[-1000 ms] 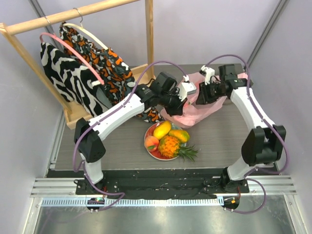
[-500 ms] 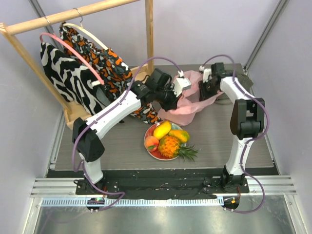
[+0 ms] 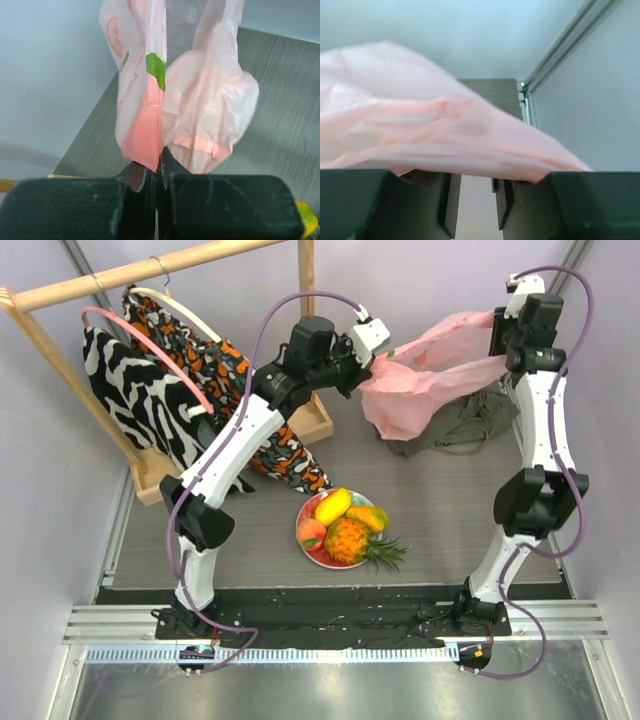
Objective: Take the fake fruits out of the plastic bag
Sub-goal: Adjust the plastic bag at the center of the board.
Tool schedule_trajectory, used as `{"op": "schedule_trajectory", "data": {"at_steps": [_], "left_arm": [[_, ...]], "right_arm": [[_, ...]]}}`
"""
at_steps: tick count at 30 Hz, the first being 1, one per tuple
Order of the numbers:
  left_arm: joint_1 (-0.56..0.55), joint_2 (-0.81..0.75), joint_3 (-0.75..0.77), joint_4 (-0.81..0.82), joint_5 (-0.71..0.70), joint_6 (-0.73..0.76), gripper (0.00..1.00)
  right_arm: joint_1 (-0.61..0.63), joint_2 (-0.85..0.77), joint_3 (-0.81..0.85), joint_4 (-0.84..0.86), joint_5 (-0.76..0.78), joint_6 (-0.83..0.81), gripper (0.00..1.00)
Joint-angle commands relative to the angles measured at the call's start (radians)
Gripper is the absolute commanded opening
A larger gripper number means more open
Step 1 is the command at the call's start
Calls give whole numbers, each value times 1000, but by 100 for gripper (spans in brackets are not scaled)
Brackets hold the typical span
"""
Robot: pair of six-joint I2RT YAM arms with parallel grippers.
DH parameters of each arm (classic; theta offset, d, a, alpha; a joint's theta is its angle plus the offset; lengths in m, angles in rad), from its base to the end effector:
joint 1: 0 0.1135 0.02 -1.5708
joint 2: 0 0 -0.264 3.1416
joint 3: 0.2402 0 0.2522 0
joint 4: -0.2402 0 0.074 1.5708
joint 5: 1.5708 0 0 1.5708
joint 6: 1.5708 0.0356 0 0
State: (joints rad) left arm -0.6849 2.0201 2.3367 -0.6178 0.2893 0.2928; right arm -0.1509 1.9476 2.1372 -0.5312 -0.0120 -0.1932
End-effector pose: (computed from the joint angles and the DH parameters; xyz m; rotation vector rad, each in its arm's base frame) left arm 0.3437 -0.2938 0.4525 1.0630 1.5681 -0.5394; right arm 0.4446 -0.0672 0.4274 -0.0487 1.9179 -0.2205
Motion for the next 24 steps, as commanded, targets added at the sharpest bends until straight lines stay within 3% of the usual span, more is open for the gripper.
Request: {"op": "schedule_trajectory", "data": {"at_steps": [1,2,5,9,15,20,24], "left_arm": [[-10,-15,-23,1,59,-7,0],[-21,-33,-98,-34,74,-4,0],[-51,-66,-286,-91,122,6,0],[-77,-86,-463,-137,140,-46,0],[-85,-20,-470,-223,134,-63,0],[-85,-44,-441,-171,139,-113,0],[-85,-43,-415,-172,136,-123,0]], "right_arm": [[-6,-249,-291,8,-8,-28,34],[-6,-301,-470,8,-25,-32,34],[-4,-462,-806,14,-57,-40,34],[4,-573,-1032,-9,-161,-23,36],[28,-549,-1030,-15,-353,0,42],[76,-481,-946,9,-382,4,45],[102,-398,-889,65,-404,110,51]]}}
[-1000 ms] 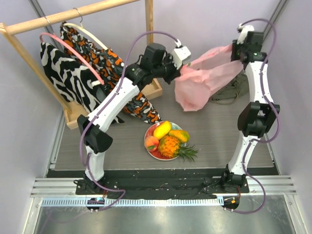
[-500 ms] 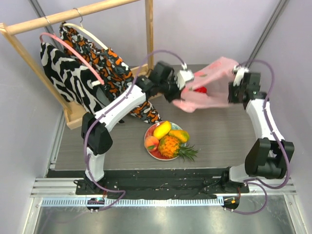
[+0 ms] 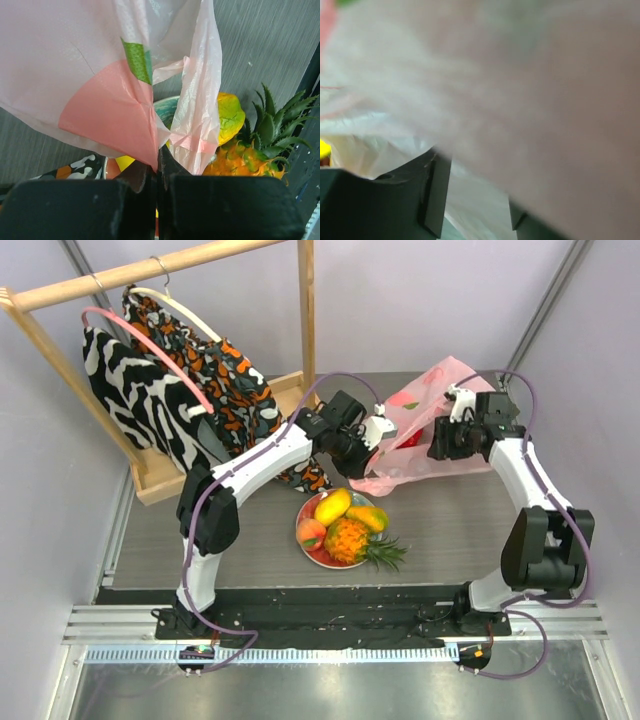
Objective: Take the fake fruits out of the plastic bag
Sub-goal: Adjust the plastic bag at the center of the board, then take out the fake fruit from the plastic bag.
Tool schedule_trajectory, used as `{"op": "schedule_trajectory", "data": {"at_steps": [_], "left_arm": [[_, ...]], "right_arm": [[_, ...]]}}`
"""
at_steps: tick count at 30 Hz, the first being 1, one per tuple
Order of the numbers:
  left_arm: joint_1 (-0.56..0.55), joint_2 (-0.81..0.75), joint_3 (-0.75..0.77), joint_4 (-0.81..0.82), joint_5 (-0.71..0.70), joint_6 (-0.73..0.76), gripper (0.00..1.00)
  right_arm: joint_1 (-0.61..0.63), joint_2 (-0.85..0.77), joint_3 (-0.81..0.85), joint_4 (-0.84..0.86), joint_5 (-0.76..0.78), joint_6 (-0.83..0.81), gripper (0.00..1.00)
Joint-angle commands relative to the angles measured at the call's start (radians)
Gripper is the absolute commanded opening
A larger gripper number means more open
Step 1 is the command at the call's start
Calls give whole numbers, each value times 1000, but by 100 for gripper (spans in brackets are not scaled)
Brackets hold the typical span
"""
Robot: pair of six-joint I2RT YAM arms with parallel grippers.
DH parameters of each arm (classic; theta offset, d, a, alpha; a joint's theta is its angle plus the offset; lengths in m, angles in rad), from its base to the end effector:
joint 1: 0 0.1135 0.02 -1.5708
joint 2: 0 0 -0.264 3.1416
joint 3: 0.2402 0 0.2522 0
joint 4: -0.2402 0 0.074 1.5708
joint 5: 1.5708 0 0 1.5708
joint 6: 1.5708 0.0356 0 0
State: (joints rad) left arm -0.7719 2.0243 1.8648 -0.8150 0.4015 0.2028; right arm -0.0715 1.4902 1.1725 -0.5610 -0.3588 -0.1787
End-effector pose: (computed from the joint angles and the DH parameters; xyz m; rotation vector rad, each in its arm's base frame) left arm 0.3106 -0.3218 0.2828 1.3543 2.2099 -0.7284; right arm 0.3188 -0.0103 0.2745 -0.2847 2.3834 0.3232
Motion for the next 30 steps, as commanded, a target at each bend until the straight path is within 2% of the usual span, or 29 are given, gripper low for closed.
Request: {"op": "schedule_trajectory", "data": {"at_steps": [1,4,7,14,18,23,30], "left_arm": [[3,-47,60,24,28,-32,0],[3,-38,69,17,57,-32,0],[0,-30,76,22,91,-40,0],[-17,-18,79,13,109,-40,0],[-23,-18,76,0,119,-39,0],[-26,-12,86,-13,142,-28,0],[-26,-1,96,-13,143,-13,0]], "right_arm": [[27,99,87,104,-63,110,59],[48,166,136,122,-40,157,73],[61,208,188,133,-20,209,75],[72,286,282,158,17,285,76],[72,291,338,112,32,251,74],[72,306,346,121,37,258,73],[156,377,329,141,98,215,75]]}}
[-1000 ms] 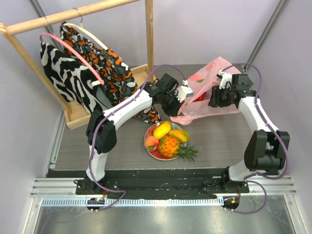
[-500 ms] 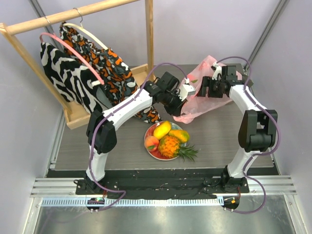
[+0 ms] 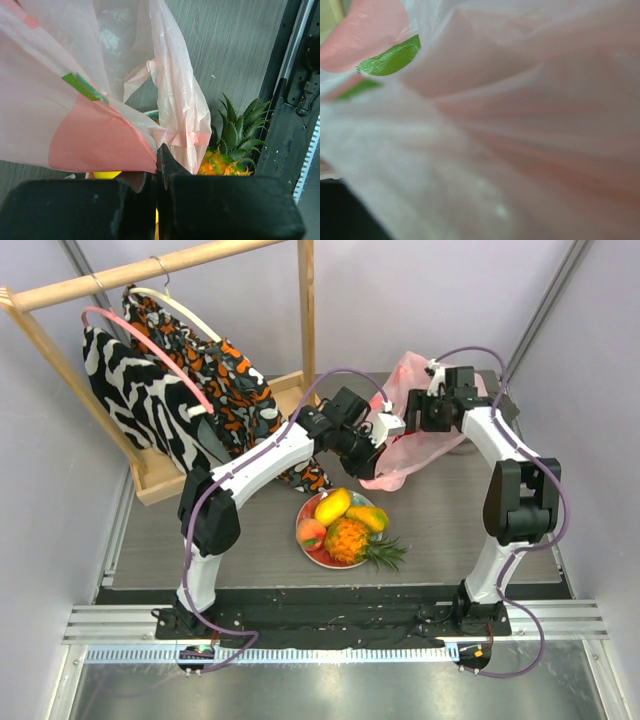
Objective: Take the fake fruits out of the plastic bag
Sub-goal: Take out the fake fruit from the plastic bag.
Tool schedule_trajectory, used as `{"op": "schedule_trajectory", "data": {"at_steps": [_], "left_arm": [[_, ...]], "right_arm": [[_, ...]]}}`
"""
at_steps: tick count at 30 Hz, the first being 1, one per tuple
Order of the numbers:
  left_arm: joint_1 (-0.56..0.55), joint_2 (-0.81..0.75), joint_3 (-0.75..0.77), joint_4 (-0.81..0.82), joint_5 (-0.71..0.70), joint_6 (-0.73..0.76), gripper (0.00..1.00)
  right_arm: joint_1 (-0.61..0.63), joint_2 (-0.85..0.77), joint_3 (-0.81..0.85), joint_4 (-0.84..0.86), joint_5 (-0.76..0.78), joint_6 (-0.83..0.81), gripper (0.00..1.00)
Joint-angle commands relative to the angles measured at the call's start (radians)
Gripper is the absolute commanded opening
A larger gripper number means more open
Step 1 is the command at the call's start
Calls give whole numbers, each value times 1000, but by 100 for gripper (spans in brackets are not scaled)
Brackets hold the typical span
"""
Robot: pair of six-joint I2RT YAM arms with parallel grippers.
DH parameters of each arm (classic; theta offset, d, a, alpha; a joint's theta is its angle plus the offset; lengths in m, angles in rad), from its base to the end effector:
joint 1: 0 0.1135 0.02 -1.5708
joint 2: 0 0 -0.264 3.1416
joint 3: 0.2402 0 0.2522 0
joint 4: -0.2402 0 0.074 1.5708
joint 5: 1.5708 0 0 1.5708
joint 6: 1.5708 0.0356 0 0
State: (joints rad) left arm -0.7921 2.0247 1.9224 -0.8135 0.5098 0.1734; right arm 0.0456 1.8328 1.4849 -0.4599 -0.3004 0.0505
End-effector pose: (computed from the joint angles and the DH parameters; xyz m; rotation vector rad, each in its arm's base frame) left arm 0.3034 -0.3322 0.3021 1.3723 2.1361 -0.8893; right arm 0.4129 0.0294 0.2633 -0.1377 2.3648 0.4030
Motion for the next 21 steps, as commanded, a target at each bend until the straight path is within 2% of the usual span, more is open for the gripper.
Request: {"op": "schedule_trajectory", "data": {"at_steps": [1,4,5,7,14,17,20,21], "left_arm": [[-4,0,36,-13,35,15,0],[-6,2,27,-7,42,8,0],[-6,3,26,-4,47,5,0],[-6,9,32,-1,56,0,0],[-7,19,40,-4,62,-3,0],[-7,14,35,-4,49,-2,0],[-7,12,32,-3,29,-2,0],[-7,12,30,-3,26,0,0]], "right_arm": [[40,37,9,58,31,-6,77],[71,51,14,76,70,2,95],[95,62,18,78,136,-9,98],[115,85,44,82,171,-14,100],[191,223,149,87,164,-44,100],[215,273,193,73,208,-46,96],[224,293,221,64,236,-86,86],[224,290,228,58,245,-93,80]]}}
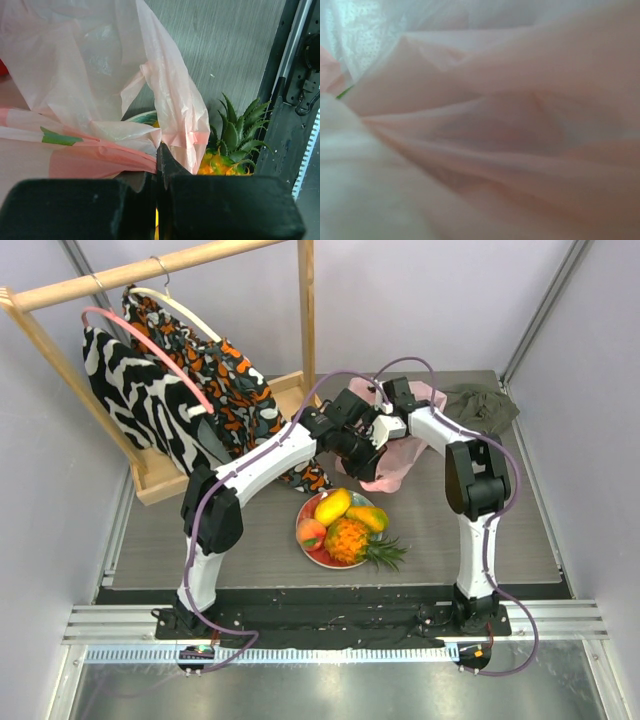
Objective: Take the fake fruits out of the plastic bag
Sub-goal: Take out the fake fruit from the plastic bag.
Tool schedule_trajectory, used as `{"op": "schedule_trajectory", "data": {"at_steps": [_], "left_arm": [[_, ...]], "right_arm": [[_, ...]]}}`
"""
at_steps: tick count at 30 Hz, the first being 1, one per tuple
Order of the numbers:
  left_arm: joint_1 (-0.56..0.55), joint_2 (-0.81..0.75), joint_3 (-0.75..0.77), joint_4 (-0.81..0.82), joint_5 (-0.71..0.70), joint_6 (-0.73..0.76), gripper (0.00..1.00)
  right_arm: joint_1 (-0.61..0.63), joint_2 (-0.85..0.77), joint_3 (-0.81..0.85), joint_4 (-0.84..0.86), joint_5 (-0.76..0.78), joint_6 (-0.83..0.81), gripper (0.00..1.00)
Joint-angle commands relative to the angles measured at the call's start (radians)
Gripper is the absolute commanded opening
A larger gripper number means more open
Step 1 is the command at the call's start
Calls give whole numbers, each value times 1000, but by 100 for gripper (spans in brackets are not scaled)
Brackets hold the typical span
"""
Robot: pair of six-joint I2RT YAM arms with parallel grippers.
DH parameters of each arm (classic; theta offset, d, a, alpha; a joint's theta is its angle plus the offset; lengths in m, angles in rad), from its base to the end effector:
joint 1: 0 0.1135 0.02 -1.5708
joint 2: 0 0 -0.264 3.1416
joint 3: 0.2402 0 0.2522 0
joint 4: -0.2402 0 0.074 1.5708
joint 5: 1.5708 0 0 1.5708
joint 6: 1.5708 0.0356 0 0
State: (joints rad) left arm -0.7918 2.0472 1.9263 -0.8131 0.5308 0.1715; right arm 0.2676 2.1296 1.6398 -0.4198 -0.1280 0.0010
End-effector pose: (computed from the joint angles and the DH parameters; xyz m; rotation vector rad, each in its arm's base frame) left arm 0.3060 -0.3355 0.2939 1.3816 2.1507 -0.9152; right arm 0.4535 0.1290 0.1888 -0.3851 2.4602 0.2725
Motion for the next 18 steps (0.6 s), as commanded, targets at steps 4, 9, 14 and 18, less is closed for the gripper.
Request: {"op": "schedule_trajectory", "data": {"at_steps": [4,9,14,18], "left_arm": [[-7,-9,30,2,-20,5,0],[20,-4,59,11,-2,19,0],[81,31,143,46,-8,11,0],[100,80,220,43,-15,22,0]], "right_arm": [[-14,-65,98,-25,87,-90,70],[-83,-223,91,-91,-56,-90,62],[-119,-339,42,-195,-211,-99,61],[-134,-407,43,-273,-309,-122,59]]}}
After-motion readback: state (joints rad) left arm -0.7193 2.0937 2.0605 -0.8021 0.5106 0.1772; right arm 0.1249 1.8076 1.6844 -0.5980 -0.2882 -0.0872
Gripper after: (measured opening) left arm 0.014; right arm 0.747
